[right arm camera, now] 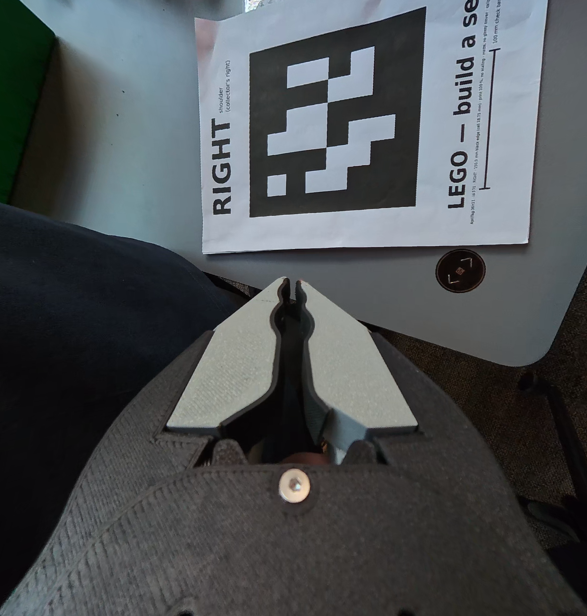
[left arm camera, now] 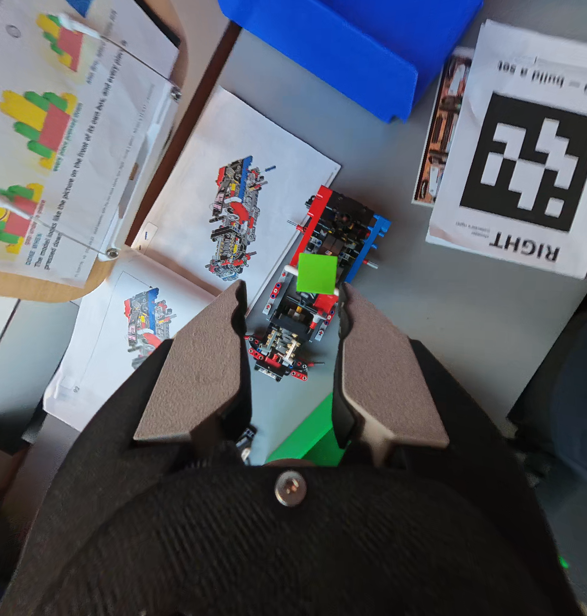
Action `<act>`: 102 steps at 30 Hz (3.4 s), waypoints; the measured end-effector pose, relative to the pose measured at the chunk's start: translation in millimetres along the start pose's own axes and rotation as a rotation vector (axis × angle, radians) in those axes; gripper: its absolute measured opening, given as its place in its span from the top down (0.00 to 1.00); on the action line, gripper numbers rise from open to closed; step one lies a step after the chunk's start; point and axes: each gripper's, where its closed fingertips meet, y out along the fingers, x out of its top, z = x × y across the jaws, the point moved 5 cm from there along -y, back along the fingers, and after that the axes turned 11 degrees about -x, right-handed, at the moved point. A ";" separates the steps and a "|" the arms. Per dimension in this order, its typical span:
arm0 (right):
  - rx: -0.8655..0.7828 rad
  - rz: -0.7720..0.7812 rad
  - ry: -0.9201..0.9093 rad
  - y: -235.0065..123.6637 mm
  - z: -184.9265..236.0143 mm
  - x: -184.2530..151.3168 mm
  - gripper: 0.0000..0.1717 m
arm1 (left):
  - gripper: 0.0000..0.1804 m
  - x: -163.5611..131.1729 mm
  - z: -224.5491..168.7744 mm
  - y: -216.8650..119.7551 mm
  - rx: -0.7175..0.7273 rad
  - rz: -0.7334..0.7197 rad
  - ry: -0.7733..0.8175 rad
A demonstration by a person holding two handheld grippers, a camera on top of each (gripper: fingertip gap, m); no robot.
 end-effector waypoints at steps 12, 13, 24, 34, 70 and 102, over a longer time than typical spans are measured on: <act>0.012 0.013 -0.030 3.8 5.5 1.9 0.99 | 1.00 -93.7 42.1 31.7 0.092 0.037 -0.461; 0.013 0.011 -0.034 3.5 6.1 3.4 0.99 | 1.00 -95.2 42.9 38.7 0.087 0.040 -0.469; -0.009 0.005 -0.022 -4.4 2.4 1.4 0.99 | 1.00 -91.9 50.3 79.9 0.019 0.069 -0.529; -0.009 0.005 -0.025 -3.7 2.6 4.0 0.99 | 1.00 -47.7 7.9 113.5 -0.125 0.083 -0.320; 0.200 0.051 -0.178 85.9 -42.7 73.5 0.96 | 1.00 -104.4 -267.7 162.1 -0.436 0.232 -0.495; -0.167 -0.047 -0.423 39.4 72.8 92.5 0.96 | 1.00 -228.8 -308.7 82.6 -0.264 0.073 -0.383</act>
